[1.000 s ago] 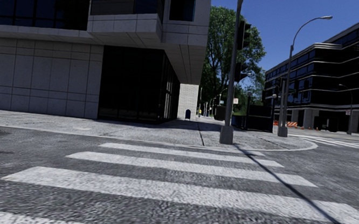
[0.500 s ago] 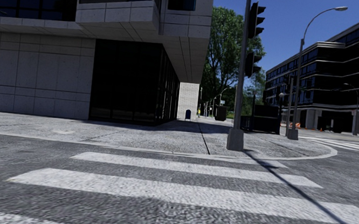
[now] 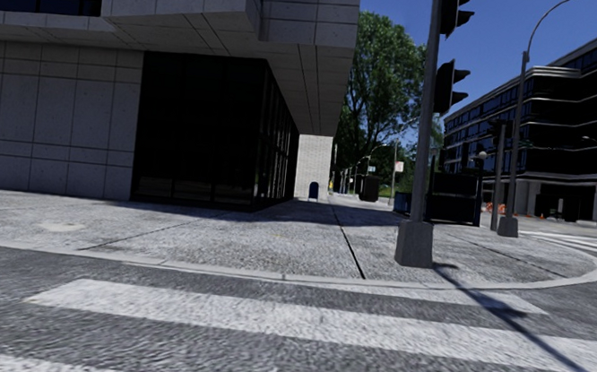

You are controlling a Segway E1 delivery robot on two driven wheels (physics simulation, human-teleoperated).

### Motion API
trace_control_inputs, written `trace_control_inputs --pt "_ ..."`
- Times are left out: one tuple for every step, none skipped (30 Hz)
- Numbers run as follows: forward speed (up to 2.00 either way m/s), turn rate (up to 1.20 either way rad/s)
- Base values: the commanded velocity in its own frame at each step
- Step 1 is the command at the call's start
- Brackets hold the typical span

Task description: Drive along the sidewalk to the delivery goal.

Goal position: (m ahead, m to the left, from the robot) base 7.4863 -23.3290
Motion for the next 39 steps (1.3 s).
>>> trace_control_inputs --pt "2.0 0.0" --pt "2.0 0.0" --pt "2.0 0.0" --pt "2.0 0.0" --pt "2.0 0.0" --pt "2.0 0.0" --pt "2.0 0.0" --pt "2.0 0.0" --pt "2.0 0.0" --pt "2.0 0.0" --pt "2.0 0.0" --pt "2.0 -0.01" --pt "2.0 -0.01" --pt "2.0 -0.03" --pt "2.0 -0.03" --pt "2.0 -0.03" --pt "2.0 -0.03" --pt "2.0 -0.03" --pt "2.0 -0.03" --pt "2.0 -0.03" --pt "2.0 -0.03" --pt "2.0 -0.03" --pt "2.0 -0.06" --pt "2.0 -0.1" --pt "2.0 -0.1" --pt "2.0 -0.15" --pt "2.0 -0.18" --pt "2.0 -0.19" --pt "2.0 -0.19" --pt "2.0 -0.2" --pt "2.0 -0.22" --pt "2.0 -0.23" --pt "2.0 -0.23" --pt "2.0 -0.24" --pt "2.0 -0.24" --pt "2.0 -0.25" --pt "2.0 -0.25" --pt "2.0 -0.25" --pt "2.0 -0.25"
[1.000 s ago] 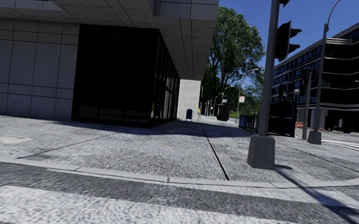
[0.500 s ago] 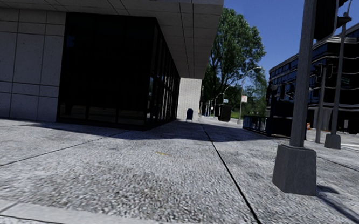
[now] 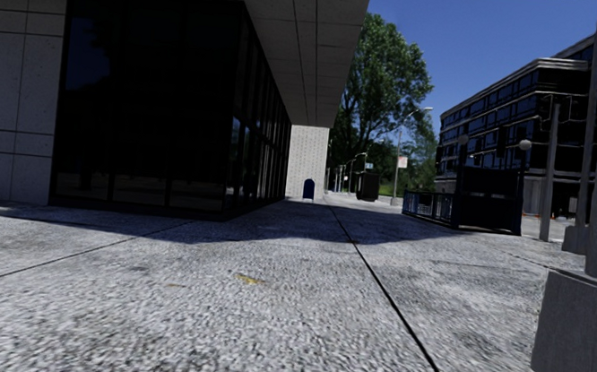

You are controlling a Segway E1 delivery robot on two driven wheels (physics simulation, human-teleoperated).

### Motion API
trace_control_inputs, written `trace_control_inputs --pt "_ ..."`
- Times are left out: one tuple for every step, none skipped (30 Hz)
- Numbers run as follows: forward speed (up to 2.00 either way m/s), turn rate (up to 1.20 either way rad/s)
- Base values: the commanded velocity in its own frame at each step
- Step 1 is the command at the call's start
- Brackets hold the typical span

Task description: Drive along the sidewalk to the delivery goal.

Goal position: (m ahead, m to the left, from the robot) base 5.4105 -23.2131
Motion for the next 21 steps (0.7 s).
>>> trace_control_inputs --pt "2.0 -0.27" --pt "2.0 -0.27" --pt "2.0 -0.3" --pt "1.99 -0.37" --pt "1.99 -0.37" --pt "1.95 -0.44" --pt "1.94 -0.47" --pt "1.93 -0.49" --pt "1.93 -0.49" --pt "1.93 -0.51" --pt "1.93 -0.52" --pt "1.93 -0.52" --pt "1.93 -0.53" --pt "1.93 -0.53" --pt "1.93 -0.53" --pt "1.93 -0.53" --pt "1.93 -0.55" --pt "1.93 -0.55" --pt "1.93 -0.57" --pt "1.93 -0.62" --pt "1.93 -0.62"
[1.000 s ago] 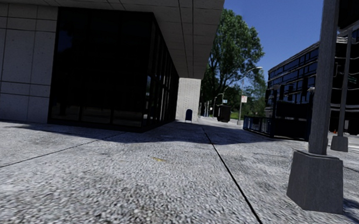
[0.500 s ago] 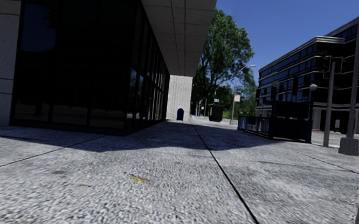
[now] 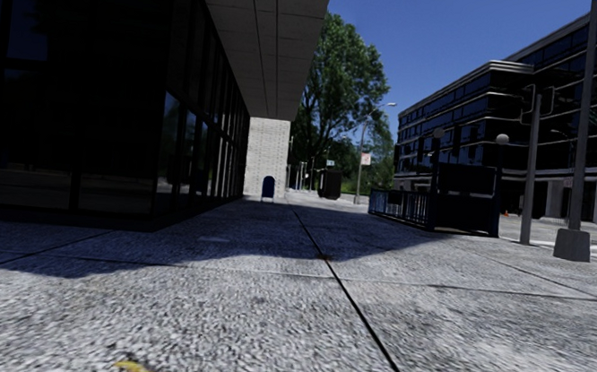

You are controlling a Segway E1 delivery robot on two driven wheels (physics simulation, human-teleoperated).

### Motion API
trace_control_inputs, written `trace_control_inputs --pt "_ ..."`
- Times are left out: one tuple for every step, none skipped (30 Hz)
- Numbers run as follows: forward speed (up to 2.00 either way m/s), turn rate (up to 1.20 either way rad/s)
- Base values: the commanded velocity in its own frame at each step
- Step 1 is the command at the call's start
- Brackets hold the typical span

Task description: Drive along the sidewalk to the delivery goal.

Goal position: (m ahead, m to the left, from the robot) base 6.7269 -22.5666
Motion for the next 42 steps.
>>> trace_control_inputs --pt "1.93 -0.67" --pt "1.93 -0.69" --pt "1.93 -0.69" --pt "1.93 -0.69" --pt "1.93 -0.7" --pt "1.93 -0.71" --pt "1.93 -0.71" --pt "1.93 -0.71" --pt "1.93 -0.72" --pt "1.92 -0.72" --pt "1.92 -0.72" --pt "1.92 -0.72" --pt "1.92 -0.72" --pt "1.92 -0.72" --pt "1.92 -0.72" --pt "1.92 -0.72" --pt "1.92 -0.72" --pt "1.92 -0.72" --pt "1.92 -0.72" --pt "1.92 -0.72" --pt "1.92 -0.72" --pt "1.92 -0.72" --pt "1.92 -0.72" --pt "1.92 -0.72" --pt "1.92 -0.72" --pt "1.92 -0.72" --pt "1.92 -0.72" --pt "1.92 -0.72" --pt "1.92 -0.72" --pt "1.92 -0.72" --pt "1.91 -0.72" --pt "1.91 -0.72" --pt "1.91 -0.72" --pt "1.91 -0.72" --pt "1.91 -0.72" --pt "1.91 -0.72" --pt "1.91 -0.67" --pt "1.91 -0.62" --pt "1.91 -0.62" --pt "1.91 -0.59" --pt "1.91 -0.55" --pt "1.91 -0.53"
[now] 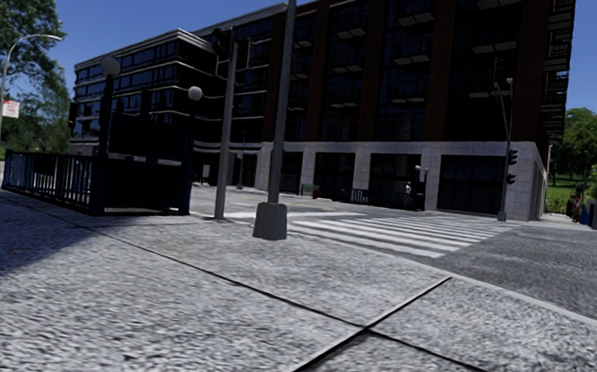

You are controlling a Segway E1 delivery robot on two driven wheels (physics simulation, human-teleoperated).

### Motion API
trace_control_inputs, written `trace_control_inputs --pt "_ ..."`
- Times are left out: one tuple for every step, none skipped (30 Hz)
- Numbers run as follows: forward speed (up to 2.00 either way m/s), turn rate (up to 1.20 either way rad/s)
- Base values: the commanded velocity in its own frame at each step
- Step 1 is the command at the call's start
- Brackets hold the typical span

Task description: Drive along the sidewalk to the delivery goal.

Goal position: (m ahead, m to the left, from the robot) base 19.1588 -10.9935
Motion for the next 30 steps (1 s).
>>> trace_control_inputs --pt "1.91 -0.52" --pt "1.91 -0.52" --pt "1.91 -0.52" --pt "1.93 -0.5" --pt "2.0 -0.48" --pt "2.0 -0.48" --pt "2.0 -0.45" --pt "2.0 -0.42" --pt "2.0 -0.38" --pt "2.0 -0.38" --pt "2.0 -0.34" --pt "2.0 -0.32" --pt "2.0 -0.32" --pt "2.0 -0.32" --pt "2.0 -0.31" --pt "2.0 -0.31" --pt "2.0 -0.31" --pt "2.0 -0.31" --pt "2.0 -0.31" --pt "2.0 -0.29" --pt "2.0 -0.29" --pt "2.0 -0.26" --pt "2.0 -0.25" --pt "2.0 -0.22" --pt "2.0 -0.22" --pt "2.0 -0.2" --pt "2.0 -0.14" --pt "2.0 -0.11" --pt "2.0 -0.11" --pt "2.0 -0.08"
